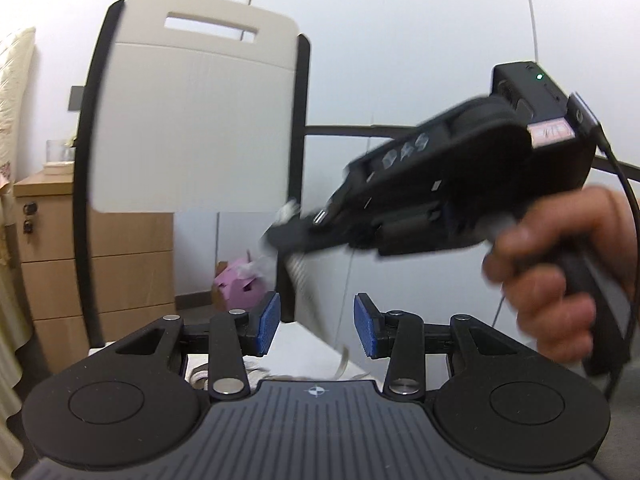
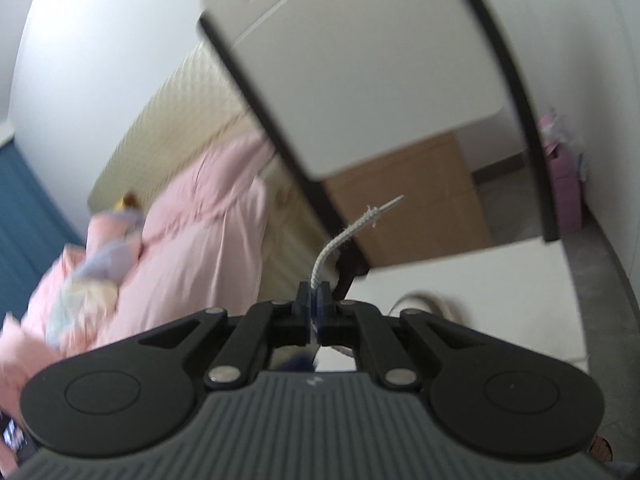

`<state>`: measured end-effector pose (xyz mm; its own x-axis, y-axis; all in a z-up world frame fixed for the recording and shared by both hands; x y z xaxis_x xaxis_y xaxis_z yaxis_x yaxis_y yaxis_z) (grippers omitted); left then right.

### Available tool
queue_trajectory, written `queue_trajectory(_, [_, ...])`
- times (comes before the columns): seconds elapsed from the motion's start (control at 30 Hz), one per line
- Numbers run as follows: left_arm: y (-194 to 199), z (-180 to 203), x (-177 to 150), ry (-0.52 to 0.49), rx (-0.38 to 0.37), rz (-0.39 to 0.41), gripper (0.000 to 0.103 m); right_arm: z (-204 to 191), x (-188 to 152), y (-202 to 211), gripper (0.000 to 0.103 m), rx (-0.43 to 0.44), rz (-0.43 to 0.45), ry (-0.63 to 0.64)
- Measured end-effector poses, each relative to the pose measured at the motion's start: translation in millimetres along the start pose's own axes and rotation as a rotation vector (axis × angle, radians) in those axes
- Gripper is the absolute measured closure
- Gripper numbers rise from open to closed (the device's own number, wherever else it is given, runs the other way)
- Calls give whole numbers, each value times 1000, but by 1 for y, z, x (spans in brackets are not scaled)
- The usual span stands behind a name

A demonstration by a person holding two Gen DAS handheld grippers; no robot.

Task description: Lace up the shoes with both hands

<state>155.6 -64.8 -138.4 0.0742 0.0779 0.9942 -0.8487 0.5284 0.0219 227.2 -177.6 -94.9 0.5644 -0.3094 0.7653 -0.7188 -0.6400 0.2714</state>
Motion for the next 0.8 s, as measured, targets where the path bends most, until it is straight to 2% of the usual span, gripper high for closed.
queue_trajectory(0.03, [0, 0, 0, -12, 11, 6, 65, -3, -5, -2, 100, 7, -18, 8])
queue_trajectory(0.07, [0, 0, 0, -21, 21, 11, 79, -5, -7, -2, 100, 9, -29, 18])
queue_trajectory(0.1, [-2, -3, -1, -10, 31, 1, 84, -5, -7, -2, 100, 8, -35, 28])
queue_trajectory(0.13, [-4, -5, -2, 4, 39, -11, 94, -6, -7, -2, 100, 7, -40, 39])
queue_trajectory(0.17, [-6, -7, -3, 17, 46, -20, 98, -6, -7, -3, 100, 6, -46, 49])
queue_trajectory(0.3, [-5, -5, -2, 50, 19, -24, 100, -5, -6, -1, 100, -1, -61, 88])
queue_trajectory(0.53, [-7, 10, -12, 5, -34, -69, 100, 8, 16, 5, 99, -37, 2, 80])
queue_trajectory(0.7, [-6, 13, -16, -3, -44, -82, 100, 13, 30, 5, 99, -48, 46, 51])
queue_trajectory(0.8, [-3, 12, -12, -23, -36, -60, 98, 11, 34, 4, 100, -47, 56, 73])
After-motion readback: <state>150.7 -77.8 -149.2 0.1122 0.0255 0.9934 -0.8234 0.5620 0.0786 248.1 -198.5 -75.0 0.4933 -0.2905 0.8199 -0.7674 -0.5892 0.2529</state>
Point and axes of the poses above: each gripper's, at about its wrist camera, not at the fingertips, and y roughly against the way its jaws point, z to its right, x to its top, the point moved 9 cm from there along -y, roughly the way its jaws point, and after that the axes turned 12 degrees about z, right-handed, at the moved point
